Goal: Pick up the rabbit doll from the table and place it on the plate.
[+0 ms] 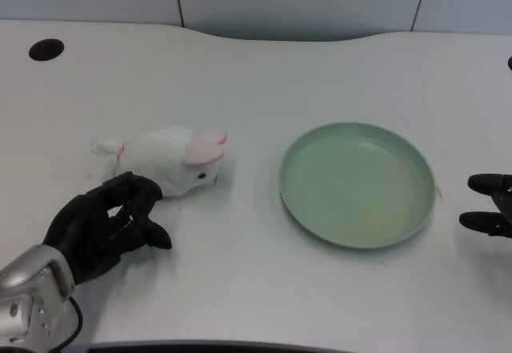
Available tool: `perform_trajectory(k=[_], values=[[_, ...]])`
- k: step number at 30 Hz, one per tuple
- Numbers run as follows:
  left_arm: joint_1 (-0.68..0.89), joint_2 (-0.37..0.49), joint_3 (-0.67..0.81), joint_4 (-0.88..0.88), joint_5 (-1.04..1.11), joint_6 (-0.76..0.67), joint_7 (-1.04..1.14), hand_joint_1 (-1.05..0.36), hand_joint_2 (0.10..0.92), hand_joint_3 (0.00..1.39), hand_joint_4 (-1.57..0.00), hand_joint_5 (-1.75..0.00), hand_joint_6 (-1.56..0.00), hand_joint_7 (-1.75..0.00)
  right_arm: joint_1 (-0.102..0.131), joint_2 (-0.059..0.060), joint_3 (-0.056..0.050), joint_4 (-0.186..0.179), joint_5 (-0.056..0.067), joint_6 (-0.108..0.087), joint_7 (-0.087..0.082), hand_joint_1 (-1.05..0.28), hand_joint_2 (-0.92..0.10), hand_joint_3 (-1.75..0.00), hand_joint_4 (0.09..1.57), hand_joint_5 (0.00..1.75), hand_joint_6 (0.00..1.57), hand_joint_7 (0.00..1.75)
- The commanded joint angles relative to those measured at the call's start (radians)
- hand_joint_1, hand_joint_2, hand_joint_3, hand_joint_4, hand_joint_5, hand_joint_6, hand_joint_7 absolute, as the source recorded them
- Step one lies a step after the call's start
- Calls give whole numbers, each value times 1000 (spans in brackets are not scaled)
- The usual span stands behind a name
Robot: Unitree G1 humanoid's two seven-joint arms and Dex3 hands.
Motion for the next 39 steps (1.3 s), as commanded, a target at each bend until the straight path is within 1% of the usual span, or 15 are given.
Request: perform_trajectory(k=[1,3,5,8,10,12,14,16,22,27,30,33,36,37,39], values=[[11,16,11,-2,-7,5,-3,-439,921,499,-492,-1746,-325,-1707,15,-11,-5,-10,8,-1,-3,-467,-921,-196,1156,7,1066,0],[11,16,10,-1,-6,4,-4,-440,921,498,-491,-1746,-323,-1709,16,-12,-4,-14,7,5,-4,-467,-921,-197,1154,6,1064,0],[11,17,10,0,-5,3,-4,-442,921,495,-492,-1746,-322,-1709,16,-13,-4,-13,5,2,-4,-464,-921,-198,1153,5,1062,0],[12,17,8,-5,-2,7,0,-443,921,492,-493,-1746,-325,-1710,15,-12,-7,-8,11,-1,2,-460,-921,-200,1156,6,1063,1],[14,18,6,-8,0,4,0,-449,921,487,-494,-1746,-329,-1710,17,-15,-2,-8,-2,-10,-6,-464,-921,-202,1154,5,1060,0],[14,18,5,-9,1,3,0,-452,921,482,-495,-1746,-332,-1710,17,-17,0,-8,-7,-14,-9,-469,-921,-205,1153,4,1058,0],[15,19,4,-10,3,1,1,-448,921,485,-493,-1746,-326,-1708,16,-12,-7,-13,11,5,0,-464,-921,-203,1155,5,1057,0],[13,18,5,-6,3,0,1,-446,921,488,-493,-1746,-323,-1708,15,-11,-9,-15,18,15,2,-459,-921,-199,1152,3,1057,0],[11,14,12,5,-2,-8,3,-439,921,472,-508,-1746,-340,-1686,14,-13,-6,-10,13,4,6,-452,-921,-199,1154,4,1056,0],[54,1,-32,-48,79,-188,44,-441,921,480,-511,-1746,-324,-1659,16,-13,-4,-11,7,1,3,-454,-921,-206,1155,4,1073,8],[83,-10,-74,-89,174,-358,120,-434,921,485,-497,-1746,-315,-1648,14,-5,-8,0,17,-14,12,-448,-921,-200,1159,6,1071,5],[92,0,-113,-113,257,-483,174,-426,921,515,-461,-1746,-302,-1613,14,-3,-8,2,17,-12,13,-444,-921,-194,1158,5,1069,3],[61,40,-150,-121,336,-565,194,-462,921,518,-453,-1746,-307,-1597,11,-4,-6,12,5,-29,2,-448,-921,-193,1160,6,1068,3],[39,62,-165,-117,383,-597,216,-470,921,500,-441,-1723,-321,-1540,10,-3,-5,14,5,-34,3,-448,-921,-193,1160,6,1067,2],[0,99,-191,-104,459,-644,253,-475,921,441,-409,-1612,-424,-1222,9,-2,-3,16,7,-36,6,-444,-921,-195,1161,7,1062,1]])
